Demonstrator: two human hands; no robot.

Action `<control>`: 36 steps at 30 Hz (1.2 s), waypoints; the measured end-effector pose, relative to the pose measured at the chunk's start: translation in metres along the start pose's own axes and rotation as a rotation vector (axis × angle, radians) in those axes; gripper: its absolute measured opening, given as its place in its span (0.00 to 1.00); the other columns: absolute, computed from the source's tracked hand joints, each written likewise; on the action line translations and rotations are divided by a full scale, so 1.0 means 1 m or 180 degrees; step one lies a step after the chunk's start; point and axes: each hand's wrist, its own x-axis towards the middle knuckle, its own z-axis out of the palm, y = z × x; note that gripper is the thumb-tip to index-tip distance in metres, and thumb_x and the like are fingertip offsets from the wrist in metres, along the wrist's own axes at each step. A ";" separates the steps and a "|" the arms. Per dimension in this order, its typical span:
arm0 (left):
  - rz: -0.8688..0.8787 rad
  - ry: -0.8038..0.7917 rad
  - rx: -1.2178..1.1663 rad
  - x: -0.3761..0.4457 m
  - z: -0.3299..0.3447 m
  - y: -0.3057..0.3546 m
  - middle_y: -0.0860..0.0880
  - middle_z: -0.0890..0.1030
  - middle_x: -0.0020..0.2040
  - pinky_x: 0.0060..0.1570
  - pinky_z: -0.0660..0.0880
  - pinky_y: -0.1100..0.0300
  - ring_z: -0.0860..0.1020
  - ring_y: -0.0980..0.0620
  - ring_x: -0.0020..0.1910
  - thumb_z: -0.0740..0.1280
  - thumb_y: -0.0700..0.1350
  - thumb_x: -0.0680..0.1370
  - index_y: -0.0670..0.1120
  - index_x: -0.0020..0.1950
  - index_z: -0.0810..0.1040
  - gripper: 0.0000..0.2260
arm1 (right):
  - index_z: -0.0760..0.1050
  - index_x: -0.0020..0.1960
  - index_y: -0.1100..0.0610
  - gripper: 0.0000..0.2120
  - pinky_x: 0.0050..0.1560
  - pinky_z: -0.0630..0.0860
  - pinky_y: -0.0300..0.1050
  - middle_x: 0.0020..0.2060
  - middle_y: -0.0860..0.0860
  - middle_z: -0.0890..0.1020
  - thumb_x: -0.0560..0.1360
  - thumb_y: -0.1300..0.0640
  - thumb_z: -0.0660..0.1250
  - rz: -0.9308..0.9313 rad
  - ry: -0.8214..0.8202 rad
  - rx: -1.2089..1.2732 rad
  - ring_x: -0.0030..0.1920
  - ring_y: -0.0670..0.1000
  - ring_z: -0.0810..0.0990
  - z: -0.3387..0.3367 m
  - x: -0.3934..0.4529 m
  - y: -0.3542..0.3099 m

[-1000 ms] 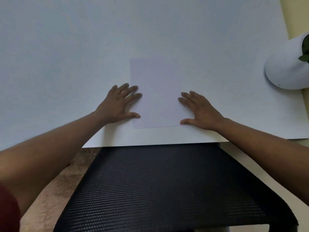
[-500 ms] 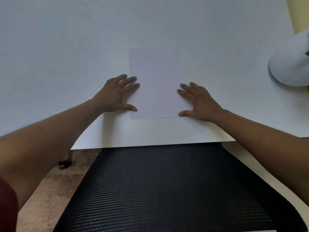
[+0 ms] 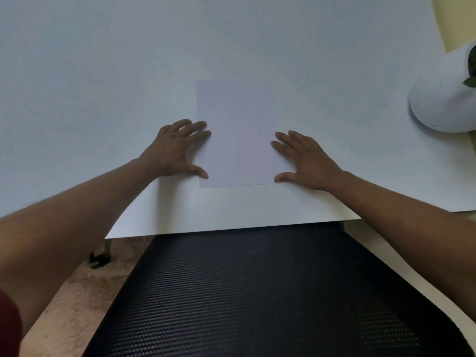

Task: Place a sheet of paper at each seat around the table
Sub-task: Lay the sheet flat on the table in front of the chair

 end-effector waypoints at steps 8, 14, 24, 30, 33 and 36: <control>0.0116 -0.0034 0.0173 0.002 0.007 -0.007 0.51 0.62 0.87 0.80 0.63 0.37 0.63 0.39 0.83 0.57 0.89 0.61 0.48 0.86 0.63 0.64 | 0.52 0.87 0.48 0.48 0.84 0.49 0.59 0.87 0.48 0.51 0.76 0.27 0.65 -0.0073 -0.0086 -0.0127 0.87 0.56 0.48 -0.007 0.001 0.001; 0.0168 -0.0071 0.0114 0.002 0.005 -0.006 0.49 0.64 0.86 0.80 0.64 0.37 0.64 0.38 0.83 0.57 0.90 0.60 0.46 0.85 0.64 0.66 | 0.53 0.87 0.47 0.52 0.85 0.50 0.59 0.87 0.47 0.52 0.71 0.22 0.57 -0.0034 -0.0083 -0.0048 0.87 0.56 0.49 -0.004 0.003 0.003; 0.0014 -0.0327 0.0150 0.001 -0.008 0.001 0.50 0.57 0.88 0.82 0.56 0.42 0.57 0.41 0.86 0.62 0.87 0.59 0.47 0.88 0.58 0.67 | 0.54 0.87 0.48 0.52 0.84 0.53 0.61 0.87 0.48 0.53 0.71 0.21 0.55 -0.0128 0.0019 -0.0133 0.86 0.57 0.51 -0.001 0.006 0.007; -0.0035 -0.0354 0.0068 0.002 -0.011 0.000 0.49 0.53 0.89 0.84 0.51 0.45 0.52 0.43 0.88 0.62 0.87 0.58 0.49 0.89 0.54 0.68 | 0.51 0.87 0.46 0.52 0.85 0.51 0.59 0.87 0.45 0.50 0.70 0.19 0.51 -0.0123 0.0002 -0.0178 0.87 0.54 0.49 0.001 0.008 0.013; -0.0016 -0.0304 0.0056 0.003 -0.007 -0.003 0.48 0.53 0.89 0.84 0.51 0.46 0.53 0.43 0.88 0.63 0.87 0.58 0.49 0.88 0.55 0.68 | 0.50 0.87 0.45 0.53 0.84 0.49 0.57 0.87 0.44 0.49 0.70 0.18 0.49 -0.0122 -0.0001 -0.0207 0.87 0.53 0.48 0.004 0.008 0.016; 0.0026 -0.0266 -0.0003 0.003 -0.004 -0.004 0.48 0.53 0.89 0.84 0.49 0.49 0.52 0.44 0.88 0.65 0.86 0.59 0.49 0.89 0.54 0.67 | 0.48 0.87 0.44 0.55 0.84 0.48 0.56 0.87 0.42 0.47 0.68 0.15 0.45 -0.0116 -0.0046 -0.0215 0.87 0.52 0.46 0.004 0.008 0.016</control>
